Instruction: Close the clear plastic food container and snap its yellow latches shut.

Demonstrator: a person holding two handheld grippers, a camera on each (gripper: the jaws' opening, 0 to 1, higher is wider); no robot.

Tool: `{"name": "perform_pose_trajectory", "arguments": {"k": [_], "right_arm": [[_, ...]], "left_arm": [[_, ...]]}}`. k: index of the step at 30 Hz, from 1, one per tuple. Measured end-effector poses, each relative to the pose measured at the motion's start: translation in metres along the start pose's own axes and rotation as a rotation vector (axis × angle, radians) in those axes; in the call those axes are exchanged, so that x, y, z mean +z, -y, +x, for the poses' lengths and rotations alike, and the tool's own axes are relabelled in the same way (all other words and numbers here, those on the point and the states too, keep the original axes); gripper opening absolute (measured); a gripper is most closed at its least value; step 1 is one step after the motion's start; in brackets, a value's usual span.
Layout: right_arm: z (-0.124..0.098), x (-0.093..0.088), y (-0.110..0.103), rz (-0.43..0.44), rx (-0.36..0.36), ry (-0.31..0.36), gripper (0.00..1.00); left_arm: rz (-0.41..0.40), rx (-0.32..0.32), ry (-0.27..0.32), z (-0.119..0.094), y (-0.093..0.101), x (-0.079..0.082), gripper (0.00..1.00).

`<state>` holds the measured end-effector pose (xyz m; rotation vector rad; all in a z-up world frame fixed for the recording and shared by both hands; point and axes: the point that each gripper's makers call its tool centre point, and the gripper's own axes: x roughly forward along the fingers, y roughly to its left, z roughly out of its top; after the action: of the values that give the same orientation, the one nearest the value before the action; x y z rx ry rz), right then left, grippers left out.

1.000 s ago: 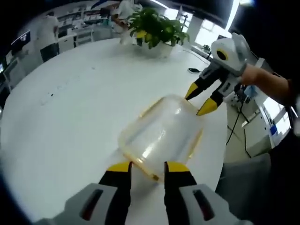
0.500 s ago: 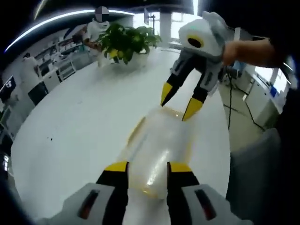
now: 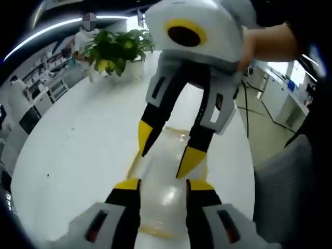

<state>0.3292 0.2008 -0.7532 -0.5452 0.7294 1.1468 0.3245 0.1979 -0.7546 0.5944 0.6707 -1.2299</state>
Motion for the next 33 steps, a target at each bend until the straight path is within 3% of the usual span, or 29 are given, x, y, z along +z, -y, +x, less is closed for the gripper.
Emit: {"name": "perform_pose_trajectory", "arguments": {"k": [12,21,27,30,33], "right_arm": [[0.002,-0.005,0.01,-0.02,0.018,-0.036,0.29],[0.006,-0.008,0.012,-0.051,0.092,-0.086,0.3],[0.009,-0.006,0.016,-0.063,0.122,-0.112,0.3],[0.011,-0.011,0.019,-0.088,0.156,-0.161,0.31],[0.012,-0.009,0.021,-0.091,0.2,-0.184,0.32]], "left_arm": [[-0.007,-0.034,0.014,0.004,0.01,0.004,0.35],[0.019,-0.034,0.002,0.006,0.019,0.003,0.39],[0.058,-0.023,-0.004,0.011,0.026,0.002,0.41],[0.15,-0.003,-0.051,0.014,0.027,-0.005,0.43],[0.151,0.01,-0.044,0.017,0.029,-0.006,0.45]]}}
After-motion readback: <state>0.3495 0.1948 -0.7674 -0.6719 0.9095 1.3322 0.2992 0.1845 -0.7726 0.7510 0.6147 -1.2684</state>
